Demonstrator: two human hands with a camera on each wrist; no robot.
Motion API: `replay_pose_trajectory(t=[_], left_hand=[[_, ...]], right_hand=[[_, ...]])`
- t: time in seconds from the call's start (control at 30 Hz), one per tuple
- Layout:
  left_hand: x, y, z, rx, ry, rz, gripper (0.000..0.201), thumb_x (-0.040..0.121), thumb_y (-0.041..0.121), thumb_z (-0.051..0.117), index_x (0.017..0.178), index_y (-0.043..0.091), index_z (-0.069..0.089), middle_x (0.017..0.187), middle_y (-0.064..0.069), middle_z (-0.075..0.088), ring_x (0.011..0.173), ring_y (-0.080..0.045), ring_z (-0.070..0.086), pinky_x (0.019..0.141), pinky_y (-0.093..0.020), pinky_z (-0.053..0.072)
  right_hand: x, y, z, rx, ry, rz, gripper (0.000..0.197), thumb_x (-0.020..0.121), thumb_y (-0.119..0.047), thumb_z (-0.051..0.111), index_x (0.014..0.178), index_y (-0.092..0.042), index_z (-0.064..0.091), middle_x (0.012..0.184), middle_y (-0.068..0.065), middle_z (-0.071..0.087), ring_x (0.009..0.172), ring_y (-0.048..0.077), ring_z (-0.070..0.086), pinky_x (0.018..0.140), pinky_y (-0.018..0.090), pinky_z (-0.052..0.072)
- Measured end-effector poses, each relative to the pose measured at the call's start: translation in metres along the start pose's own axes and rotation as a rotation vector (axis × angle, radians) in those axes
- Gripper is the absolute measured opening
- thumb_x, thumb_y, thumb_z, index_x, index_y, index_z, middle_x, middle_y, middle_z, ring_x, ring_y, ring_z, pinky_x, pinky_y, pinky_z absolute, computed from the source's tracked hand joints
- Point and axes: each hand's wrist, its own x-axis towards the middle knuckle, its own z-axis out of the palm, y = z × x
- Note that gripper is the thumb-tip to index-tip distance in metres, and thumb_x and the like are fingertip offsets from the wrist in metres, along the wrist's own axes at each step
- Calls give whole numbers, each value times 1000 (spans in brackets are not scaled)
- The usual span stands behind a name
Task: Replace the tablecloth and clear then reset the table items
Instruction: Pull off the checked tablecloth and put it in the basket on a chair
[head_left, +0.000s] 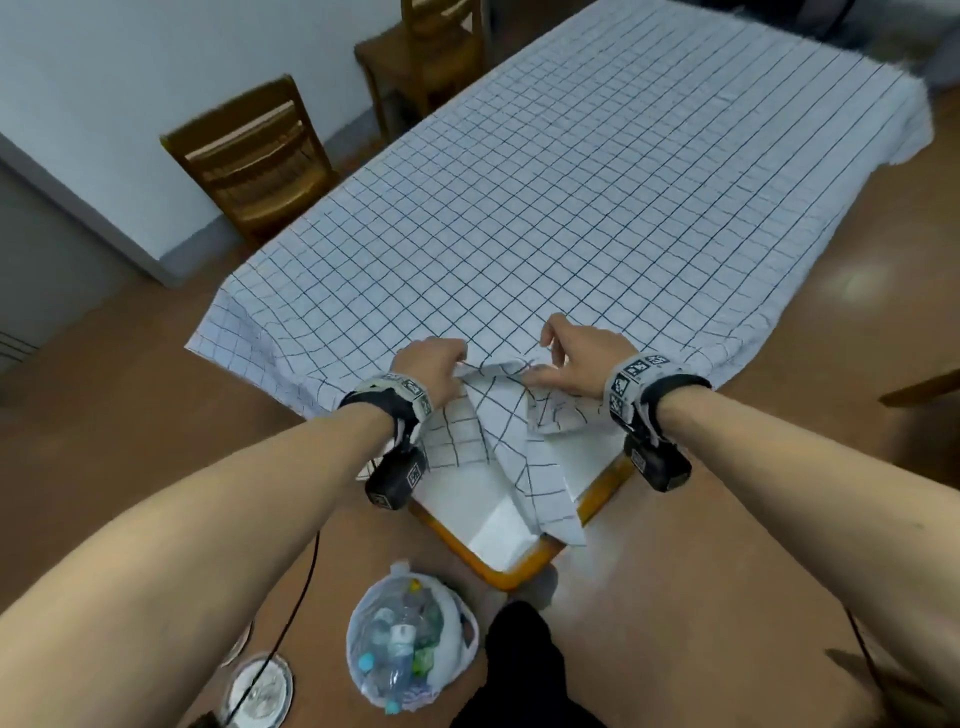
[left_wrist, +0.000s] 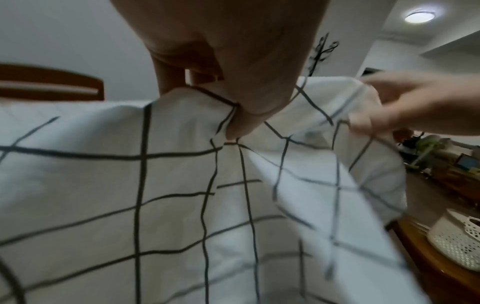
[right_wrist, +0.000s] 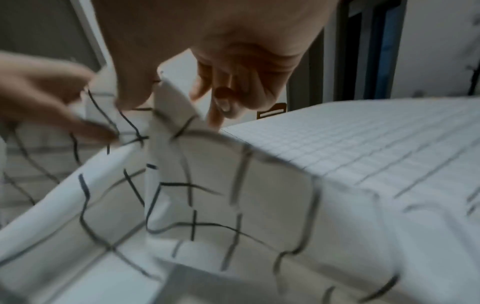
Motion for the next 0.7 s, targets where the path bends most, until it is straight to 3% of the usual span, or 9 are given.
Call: replay_pose_trajectory(t=[0.07, 0.13, 0.2, 0.33, 0.43, 0.53, 0.7], left_hand=[[20, 1, -42, -12, 117, 30, 15, 74, 10, 55, 79, 21, 46, 77, 1, 52, 76, -27, 52, 57, -29, 34], [43, 4, -83, -9, 244, 58, 16, 70, 6, 52, 77, 19, 47, 76, 0, 54, 72, -26, 49, 56, -29, 31], [66, 8, -121, -16, 358, 89, 18, 69, 3, 51, 78, 19, 48, 78, 1, 55, 72, -26, 49, 59, -31, 32], [105, 7, -156, -87, 470, 97, 23, 66, -1, 49, 73, 20, 44, 70, 4, 50, 68, -24, 44, 56, -28, 24], [116, 3, -129, -119, 380, 101, 22, 66, -1, 47, 70, 20, 41, 64, 5, 43, 66, -24, 43, 52, -27, 23], [105, 8, -67, -64, 184, 80, 20, 70, 2, 46, 72, 21, 40, 67, 6, 45, 68, -23, 45, 54, -28, 25], [74, 30, 33, 15, -132, 67, 16, 73, 8, 50, 78, 21, 41, 82, 1, 55, 72, -21, 48, 57, -28, 31]], right_hand=[[13, 4, -32, -122, -46, 17, 43, 80, -67, 57, 95, -30, 44, 79, -10, 58, 73, 16, 58, 60, 30, 46], [32, 5, -66, -151, 29, 41, 18, 83, -39, 58, 82, -29, 43, 76, -7, 54, 76, 21, 55, 58, 29, 39], [51, 2, -101, -126, 165, 48, 15, 79, -17, 55, 81, -25, 43, 72, -6, 50, 74, 23, 52, 55, 29, 35], [80, -1, -145, -142, 320, 22, 18, 75, -12, 55, 82, -22, 42, 69, -1, 53, 68, 25, 52, 58, 34, 43], [91, 17, -133, -158, 285, 34, 24, 78, -18, 57, 96, -28, 44, 74, -5, 58, 70, 23, 55, 60, 33, 46], [87, 45, -80, -153, 135, 35, 42, 81, -25, 59, 120, -33, 43, 83, -5, 61, 78, 23, 58, 63, 31, 46], [52, 87, 21, -118, -126, 60, 44, 83, -34, 63, 122, -33, 43, 96, -3, 62, 90, 23, 61, 68, 31, 46]])
